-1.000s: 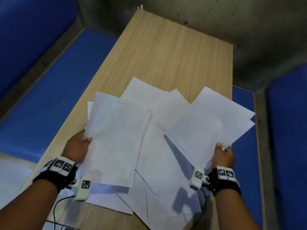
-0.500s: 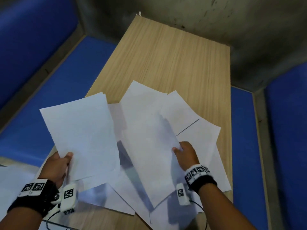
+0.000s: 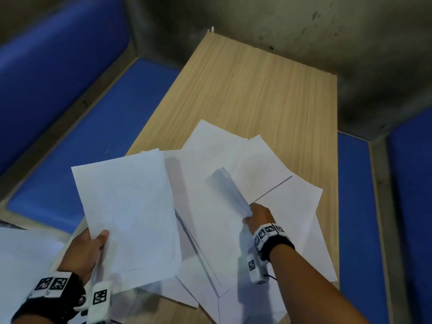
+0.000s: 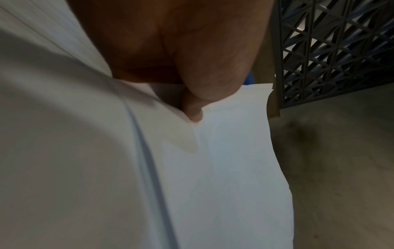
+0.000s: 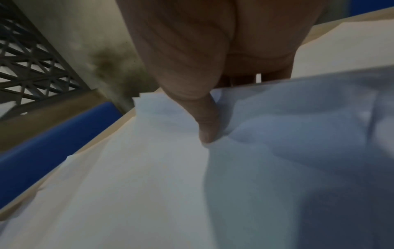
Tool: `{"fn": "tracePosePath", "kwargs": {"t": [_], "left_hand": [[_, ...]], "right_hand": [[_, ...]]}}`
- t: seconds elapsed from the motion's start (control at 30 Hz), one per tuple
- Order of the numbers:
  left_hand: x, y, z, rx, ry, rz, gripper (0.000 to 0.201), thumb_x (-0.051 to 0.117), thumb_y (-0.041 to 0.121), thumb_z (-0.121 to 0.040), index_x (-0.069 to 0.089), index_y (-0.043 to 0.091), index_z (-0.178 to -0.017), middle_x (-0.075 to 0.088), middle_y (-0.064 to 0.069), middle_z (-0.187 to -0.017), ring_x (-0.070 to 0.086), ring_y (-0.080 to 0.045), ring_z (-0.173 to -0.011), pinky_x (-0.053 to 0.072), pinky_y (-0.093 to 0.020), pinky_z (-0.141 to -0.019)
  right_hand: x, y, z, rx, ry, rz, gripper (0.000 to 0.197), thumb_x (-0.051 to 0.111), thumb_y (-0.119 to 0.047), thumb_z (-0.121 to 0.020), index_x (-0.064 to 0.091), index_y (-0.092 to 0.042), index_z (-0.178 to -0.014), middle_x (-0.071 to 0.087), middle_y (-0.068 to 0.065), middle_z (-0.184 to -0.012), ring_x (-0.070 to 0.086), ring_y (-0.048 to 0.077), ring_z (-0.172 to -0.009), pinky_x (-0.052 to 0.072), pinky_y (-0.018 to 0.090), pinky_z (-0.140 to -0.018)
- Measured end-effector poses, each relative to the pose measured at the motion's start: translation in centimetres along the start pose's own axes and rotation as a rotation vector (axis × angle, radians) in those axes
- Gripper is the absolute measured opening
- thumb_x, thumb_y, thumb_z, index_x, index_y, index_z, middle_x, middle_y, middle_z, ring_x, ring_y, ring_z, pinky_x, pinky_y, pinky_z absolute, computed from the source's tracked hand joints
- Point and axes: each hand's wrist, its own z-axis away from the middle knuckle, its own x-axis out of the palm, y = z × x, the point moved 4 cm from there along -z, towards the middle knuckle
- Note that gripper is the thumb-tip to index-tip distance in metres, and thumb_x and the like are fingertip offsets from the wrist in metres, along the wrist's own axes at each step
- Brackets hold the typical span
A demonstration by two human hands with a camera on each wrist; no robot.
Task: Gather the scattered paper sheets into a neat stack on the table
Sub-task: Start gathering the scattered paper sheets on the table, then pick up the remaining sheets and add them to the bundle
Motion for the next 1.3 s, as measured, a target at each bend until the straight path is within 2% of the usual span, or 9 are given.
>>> {"fn": "tracePosePath", "kwargs": {"t": [0.1,0.33,0.5,0.7,0.8,0.9,1.0,1.1,1.3], "left_hand": [[-0.1,0.3,-0.1,0.042,0.024,-0.016,0.034,0.053,0.019,-0.101,0.059,0.009,-0.133,0.065,-0.009,-0.130,0.058,-0.033,-0.123,0.039,-0.050,-0.111],[1.0,3.2,-0.1,0.153,0.100,-0.153,0.039,0.053,0.018,-0.100,0.056,0.005,-0.136,0.062,-0.021,-0.135,0.056,-0.043,-0.123,0.040,-0.043,-0.097],[4.7,5.1,2.2,0.151,-0.062,-0.106,0.052,0.056,0.036,-0.090,0.057,0.010,-0.135,0.065,-0.021,-0.131,0.061,-0.041,-0.117,0.047,-0.050,-0.101],[11.4,5.4,8.0,0.140,-0.461,-0.021,0.036,0.065,0.042,-0.088,0.068,0.027,-0.120,0.078,0.001,-0.113,0.074,-0.024,-0.102,0.056,-0.050,-0.091],[13.6,5.4,10.5,0.071,-0.579,0.045,0.019,0.059,0.027,-0.099,0.073,0.027,-0.112,0.080,0.000,-0.105,0.074,-0.025,-0.101,0.059,-0.041,-0.085],[13.3,5.4,11.4,-0.046,-0.542,0.168,0.051,0.036,0.057,-0.101,0.073,0.023,-0.110,0.080,-0.004,-0.104,0.073,-0.024,-0.101,0.055,-0.040,-0.093],[13.0,6.4,11.4,0.039,-0.578,0.254,0.072,0.060,0.074,-0.077,0.065,0.014,-0.116,0.075,-0.019,-0.109,0.070,-0.033,-0.096,0.055,-0.041,-0.083],[12.7,8.0,11.6,0.235,-0.553,0.176,0.066,0.089,0.038,-0.067,0.055,0.018,-0.121,0.075,-0.015,-0.109,0.070,-0.037,-0.105,0.058,-0.041,-0.088],[11.7,11.7,13.2,0.508,-0.369,-0.007,0.029,0.081,0.025,-0.081,0.063,0.028,-0.103,0.074,0.023,-0.087,0.067,0.006,-0.086,0.048,-0.011,-0.066]], "right_hand": [[-1.5,0.8,1.6,-0.037,-0.037,-0.154,0.021,0.063,-0.006,-0.084,0.052,-0.012,-0.067,0.056,0.001,-0.068,0.054,0.018,-0.063,0.039,0.024,-0.055],[-6.6,5.2,8.0,-0.013,-0.011,-0.514,0.019,0.067,-0.005,-0.089,0.068,-0.013,-0.107,0.073,0.008,-0.102,0.066,0.024,-0.094,0.049,0.031,-0.074],[-6.3,5.5,11.9,-0.006,0.003,-0.769,0.016,0.070,-0.008,-0.088,0.072,-0.019,-0.100,0.079,0.003,-0.098,0.071,0.020,-0.096,0.056,0.036,-0.081],[-1.4,2.4,12.9,-0.032,-0.028,-0.912,0.082,0.081,-0.073,-0.045,0.065,-0.028,-0.112,0.074,-0.005,-0.115,0.070,0.012,-0.106,0.053,0.034,-0.093],[0.2,1.8,13.6,0.021,-0.022,-0.888,0.046,0.081,-0.034,-0.077,0.051,-0.026,-0.112,0.072,0.009,-0.114,0.071,0.023,-0.096,0.059,0.035,-0.082],[0.6,1.5,14.4,0.024,0.003,-0.939,0.050,0.061,0.003,-0.092,0.038,-0.028,-0.123,0.070,0.004,-0.107,0.068,0.015,-0.091,0.057,0.015,-0.062],[-0.1,0.9,15.0,-0.069,0.102,-0.883,0.042,0.056,0.002,-0.093,0.050,-0.030,-0.118,0.067,-0.005,-0.110,0.065,0.019,-0.104,0.053,0.007,-0.063],[-1.2,-0.1,15.7,-0.179,0.209,-0.879,0.036,0.056,0.001,-0.094,0.057,-0.032,-0.109,0.068,-0.009,-0.109,0.066,0.010,-0.102,0.052,0.008,-0.067],[-2.2,-0.8,16.9,-0.309,0.344,-0.926,0.036,0.072,-0.007,-0.087,0.061,-0.015,-0.121,0.072,-0.004,-0.108,0.068,0.008,-0.102,0.055,0.021,-0.084]]}}
